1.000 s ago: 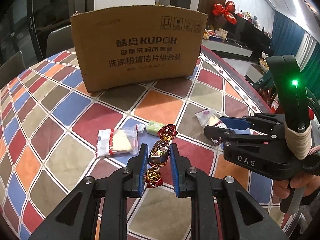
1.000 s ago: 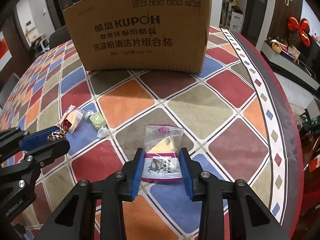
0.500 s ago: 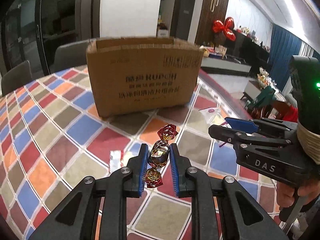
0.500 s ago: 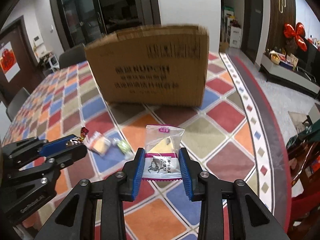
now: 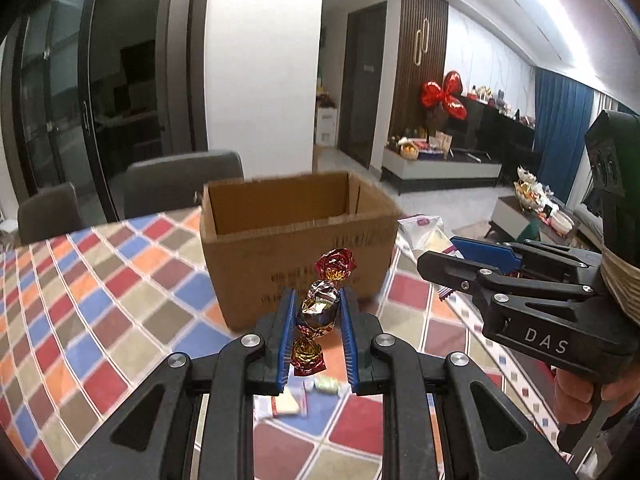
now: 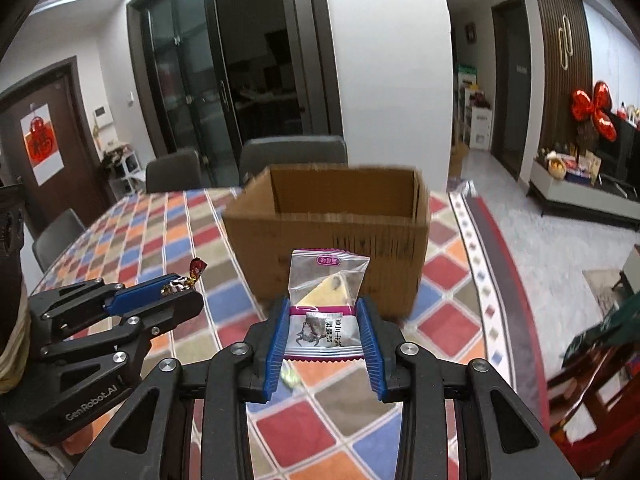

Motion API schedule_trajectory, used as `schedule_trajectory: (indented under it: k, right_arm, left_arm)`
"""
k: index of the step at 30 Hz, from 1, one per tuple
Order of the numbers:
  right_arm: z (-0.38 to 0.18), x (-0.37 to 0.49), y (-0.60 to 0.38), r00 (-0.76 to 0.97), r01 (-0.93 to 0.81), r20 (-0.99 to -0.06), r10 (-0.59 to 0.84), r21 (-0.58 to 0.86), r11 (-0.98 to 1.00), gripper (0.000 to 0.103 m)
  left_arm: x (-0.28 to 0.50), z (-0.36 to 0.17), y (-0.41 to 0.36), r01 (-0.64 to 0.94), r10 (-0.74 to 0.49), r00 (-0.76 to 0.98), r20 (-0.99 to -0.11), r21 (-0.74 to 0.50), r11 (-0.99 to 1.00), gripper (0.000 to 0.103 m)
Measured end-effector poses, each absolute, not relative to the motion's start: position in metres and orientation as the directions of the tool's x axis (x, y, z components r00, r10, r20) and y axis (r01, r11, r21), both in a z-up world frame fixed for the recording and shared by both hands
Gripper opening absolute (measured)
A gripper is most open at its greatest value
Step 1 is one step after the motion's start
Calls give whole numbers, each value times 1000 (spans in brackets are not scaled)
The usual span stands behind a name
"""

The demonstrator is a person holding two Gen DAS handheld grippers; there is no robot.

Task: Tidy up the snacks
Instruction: 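Carry the candy and cake bag into the box and open both grippers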

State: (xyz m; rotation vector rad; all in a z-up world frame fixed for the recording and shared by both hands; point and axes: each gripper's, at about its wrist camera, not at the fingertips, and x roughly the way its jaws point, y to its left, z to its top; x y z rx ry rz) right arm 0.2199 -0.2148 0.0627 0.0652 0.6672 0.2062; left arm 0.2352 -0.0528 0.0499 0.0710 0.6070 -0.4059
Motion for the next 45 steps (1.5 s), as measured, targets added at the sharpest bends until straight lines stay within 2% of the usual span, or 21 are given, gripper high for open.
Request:
schedule_trajectory:
  k: [7, 13, 22, 34, 36, 37, 38, 40, 45]
  right_arm:
    - [94, 238, -216, 801, -182, -560, 211, 108, 977, 36]
    - [107, 258, -217, 798, -187, -563, 216, 110, 976, 36]
    - [113, 303, -217, 772, -210, -599, 212, 74, 975, 36]
    - [93, 360, -217, 729, -176, -662, 176, 68, 982, 36]
    - [89, 367, -217, 721, -160, -672, 168, 75, 984, 37]
    - [87, 370, -217, 719, -152, -675, 165, 78, 985, 39]
    - [85, 372, -217, 714, -143, -681, 162, 84, 986, 46]
    - [84, 372, -219, 714, -124, -684, 149, 86, 989, 52]
    - [86, 356, -218, 731, -125, -670, 128, 53, 991, 52]
  left_arm:
    - [253, 86, -54, 382, -332, 792, -513, -9, 924, 22]
    - [275, 100, -57, 380, -314, 803, -506, 29, 924, 22]
    - [328, 107, -61, 382, -304, 780, -547, 33, 923, 22]
    - [395, 87, -63, 331, -258, 740, -621, 3, 943, 22]
    - [401, 86, -64, 305, -234, 744, -626, 7, 952, 27]
    - [403, 86, -63, 288, -218, 750, -625, 11, 958, 34]
    - [401, 86, -61, 273, -205, 758, -619, 15, 962, 37]
    - [399, 87, -58, 265, -200, 764, -613, 17, 964, 37]
    - [375, 87, -53, 265, -177, 790, -587, 67, 962, 40]
